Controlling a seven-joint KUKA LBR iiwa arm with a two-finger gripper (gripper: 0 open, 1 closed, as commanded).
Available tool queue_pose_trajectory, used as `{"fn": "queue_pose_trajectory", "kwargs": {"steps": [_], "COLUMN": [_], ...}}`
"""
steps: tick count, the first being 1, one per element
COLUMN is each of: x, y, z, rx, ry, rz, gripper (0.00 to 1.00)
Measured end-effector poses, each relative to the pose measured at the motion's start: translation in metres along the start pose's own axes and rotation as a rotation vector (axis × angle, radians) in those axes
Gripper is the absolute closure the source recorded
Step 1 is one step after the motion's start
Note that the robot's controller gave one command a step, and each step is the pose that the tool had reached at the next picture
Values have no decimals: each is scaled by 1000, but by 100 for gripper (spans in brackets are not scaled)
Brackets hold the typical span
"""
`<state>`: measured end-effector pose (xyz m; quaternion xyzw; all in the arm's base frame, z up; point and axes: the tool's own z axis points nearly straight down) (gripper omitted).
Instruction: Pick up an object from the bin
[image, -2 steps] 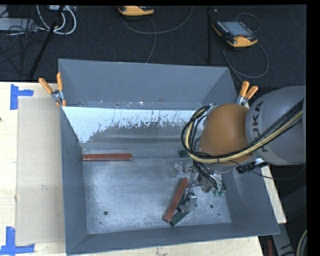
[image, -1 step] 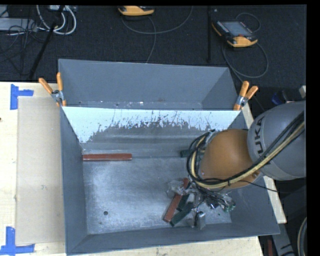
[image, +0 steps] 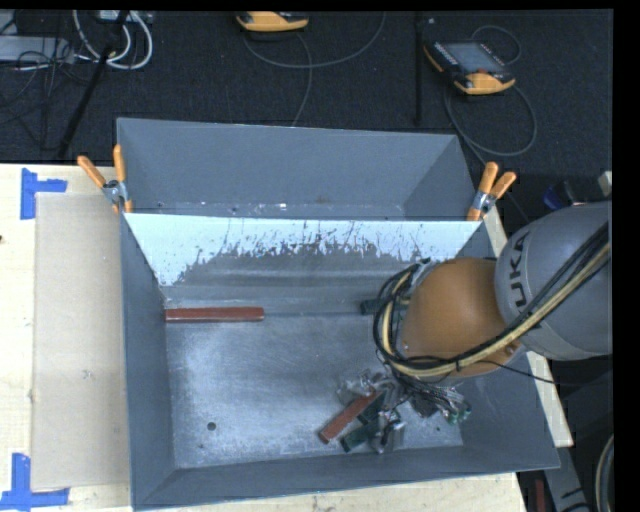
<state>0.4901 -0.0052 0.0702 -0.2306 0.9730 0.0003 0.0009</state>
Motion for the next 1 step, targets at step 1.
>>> {"fn": "queue_pose_trajectory", "kwargs": {"steps": [1], "x": [-38], "y": [-23], "z": [-130], "rx": [4], "ry": [-7], "rz": [24], "gripper": [100]}}
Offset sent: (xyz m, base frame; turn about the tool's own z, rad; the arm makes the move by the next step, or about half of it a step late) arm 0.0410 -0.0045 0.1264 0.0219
